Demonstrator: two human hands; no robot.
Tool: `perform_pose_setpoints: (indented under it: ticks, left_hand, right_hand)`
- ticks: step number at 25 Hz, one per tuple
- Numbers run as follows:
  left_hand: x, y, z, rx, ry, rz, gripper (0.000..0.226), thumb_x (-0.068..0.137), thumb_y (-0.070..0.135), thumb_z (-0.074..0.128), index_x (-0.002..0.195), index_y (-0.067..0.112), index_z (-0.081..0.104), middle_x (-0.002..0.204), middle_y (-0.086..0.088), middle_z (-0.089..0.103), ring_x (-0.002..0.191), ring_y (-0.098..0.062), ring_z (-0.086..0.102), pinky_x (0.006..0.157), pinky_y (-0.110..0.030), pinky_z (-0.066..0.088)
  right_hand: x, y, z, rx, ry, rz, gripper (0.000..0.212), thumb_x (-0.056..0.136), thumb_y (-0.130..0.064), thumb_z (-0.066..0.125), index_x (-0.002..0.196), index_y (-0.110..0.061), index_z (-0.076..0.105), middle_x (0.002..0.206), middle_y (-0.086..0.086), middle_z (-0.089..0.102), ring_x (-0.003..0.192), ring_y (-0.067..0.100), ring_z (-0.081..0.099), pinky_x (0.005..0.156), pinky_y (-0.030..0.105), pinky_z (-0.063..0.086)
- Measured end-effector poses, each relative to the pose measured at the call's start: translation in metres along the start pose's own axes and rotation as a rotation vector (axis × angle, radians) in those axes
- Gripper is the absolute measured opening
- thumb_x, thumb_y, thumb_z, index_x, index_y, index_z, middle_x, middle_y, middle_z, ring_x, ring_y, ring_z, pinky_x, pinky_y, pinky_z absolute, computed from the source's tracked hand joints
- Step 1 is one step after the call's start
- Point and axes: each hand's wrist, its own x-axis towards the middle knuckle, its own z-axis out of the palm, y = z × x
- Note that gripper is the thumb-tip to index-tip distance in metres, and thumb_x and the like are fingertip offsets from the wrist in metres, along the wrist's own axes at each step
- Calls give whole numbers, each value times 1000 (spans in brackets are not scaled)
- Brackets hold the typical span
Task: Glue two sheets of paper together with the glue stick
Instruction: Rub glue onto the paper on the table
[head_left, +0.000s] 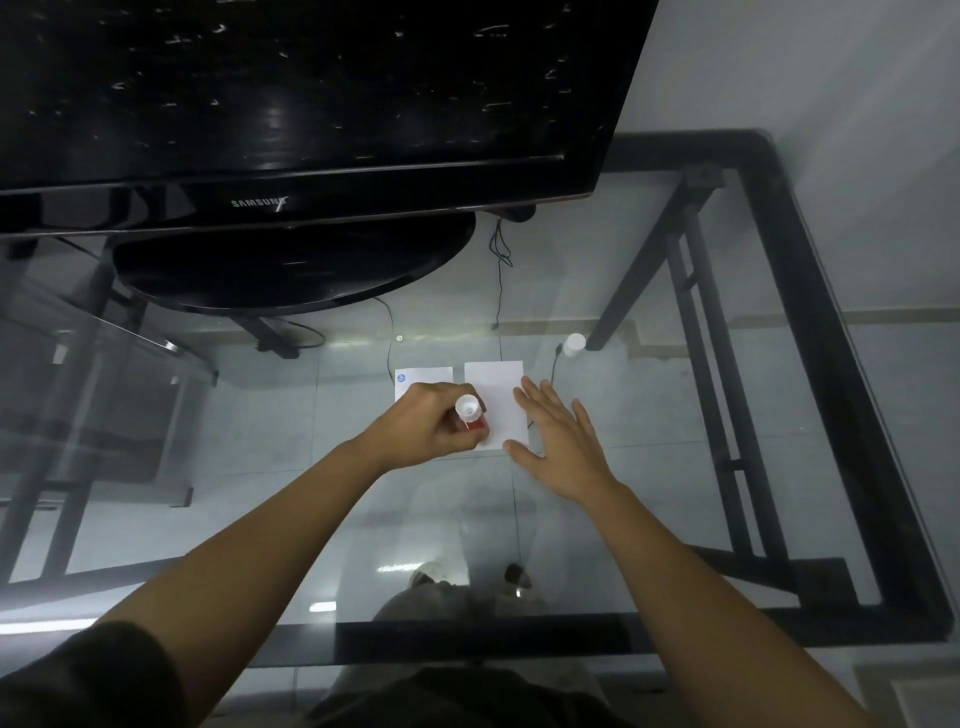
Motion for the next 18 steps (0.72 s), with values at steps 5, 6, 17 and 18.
perform_pose_setpoints:
  ticks: [5, 6, 17, 18]
  left_hand:
    - [28, -7, -16, 58, 64, -29, 16, 79, 26, 71, 87, 15, 63, 84, -2, 69, 73, -13, 61, 68, -28, 52]
    - [35, -8, -20, 61, 92, -46, 17, 79, 27, 71, 89, 16, 63, 86, -2, 70, 75, -14, 61, 69, -25, 52]
    - [1, -5, 2, -18, 49, -2, 14, 77, 22, 73, 85, 13, 66, 83, 0, 68, 72, -9, 60, 64, -18, 51]
    - [8, -6, -3, -1, 55, -5, 14, 77, 22, 73, 85, 14, 65, 82, 1, 68, 71, -8, 59, 62, -15, 49]
  right_hand:
    - [0, 0, 0, -11, -11, -6, 66, 90, -44, 48, 145, -26, 15, 157, -8, 8, 143, 9, -1, 114, 37, -5]
    - [0, 0, 1, -15, -13, -9, 66, 90, -45, 47, 145, -26, 15, 157, -8, 8, 143, 9, -1, 114, 37, -5]
    - [1, 4, 5, -9, -5, 1, 68, 90, -48, 47, 145, -28, 13, 157, -9, 8, 143, 9, -2, 111, 33, -10]
    - [1, 3, 5, -5, -8, 1, 68, 90, -47, 47, 145, -28, 13, 157, -9, 8, 143, 8, -2, 112, 33, -10]
